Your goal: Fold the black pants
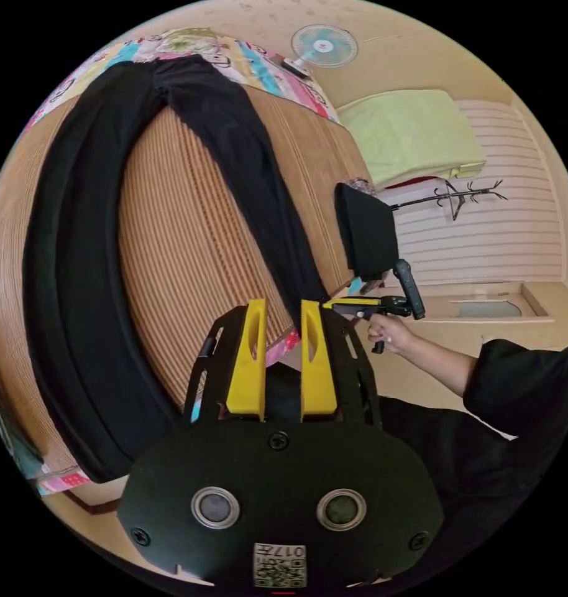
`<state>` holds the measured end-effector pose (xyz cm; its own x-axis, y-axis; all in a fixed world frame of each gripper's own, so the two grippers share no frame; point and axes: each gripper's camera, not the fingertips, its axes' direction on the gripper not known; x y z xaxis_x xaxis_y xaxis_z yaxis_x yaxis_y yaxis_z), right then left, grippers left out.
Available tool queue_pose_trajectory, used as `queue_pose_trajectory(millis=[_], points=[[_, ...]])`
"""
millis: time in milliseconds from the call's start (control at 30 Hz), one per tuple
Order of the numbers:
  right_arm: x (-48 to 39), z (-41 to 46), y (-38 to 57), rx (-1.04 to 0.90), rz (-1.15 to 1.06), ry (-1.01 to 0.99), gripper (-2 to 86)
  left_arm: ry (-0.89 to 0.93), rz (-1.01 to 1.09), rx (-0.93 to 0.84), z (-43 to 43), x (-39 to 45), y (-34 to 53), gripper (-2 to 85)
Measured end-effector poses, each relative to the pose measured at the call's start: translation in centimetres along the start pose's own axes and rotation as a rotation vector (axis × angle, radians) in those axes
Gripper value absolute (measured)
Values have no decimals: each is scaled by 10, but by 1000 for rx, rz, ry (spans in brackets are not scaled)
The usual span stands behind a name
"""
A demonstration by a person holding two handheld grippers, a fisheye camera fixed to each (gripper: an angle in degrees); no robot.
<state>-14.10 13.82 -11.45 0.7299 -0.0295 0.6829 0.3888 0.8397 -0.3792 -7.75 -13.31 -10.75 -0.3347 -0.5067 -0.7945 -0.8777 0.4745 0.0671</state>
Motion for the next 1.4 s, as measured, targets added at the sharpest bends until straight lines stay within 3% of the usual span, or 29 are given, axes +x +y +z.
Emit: queue_pose_trajectory(millis=[167, 300, 433, 633, 800, 900, 1133, 1233, 1400], points=[[58, -42, 39, 111, 106, -389, 30, 108, 8, -68, 38, 22, -12, 125], [102, -52, 58, 149, 144, -717, 28, 266, -118, -104, 72, -9, -8, 163], [119, -52, 66, 112, 159, -773, 26, 420, -242, -89, 81, -40, 11, 161], [110, -64, 57, -20, 2, -661, 27, 617, -147, -43, 44, -26, 37, 132], [101, -77, 33, -183, -134, -591, 30, 467, -115, -22, 2, -10, 62, 72], [105, -90, 6, -239, -180, -457, 38, 522, -89, 46, -23, -1, 81, 29], [85, -116, -118, -135, -183, -264, 85, 463, -69, 80, -23, 21, 101, -9], [53, -80, -139, -269, -194, -91, 102, 462, -159, 100, -18, 4, 111, -9], [14, 21, -74, -514, -220, 367, 114, 428, -215, 97, -28, -18, 133, -7]])
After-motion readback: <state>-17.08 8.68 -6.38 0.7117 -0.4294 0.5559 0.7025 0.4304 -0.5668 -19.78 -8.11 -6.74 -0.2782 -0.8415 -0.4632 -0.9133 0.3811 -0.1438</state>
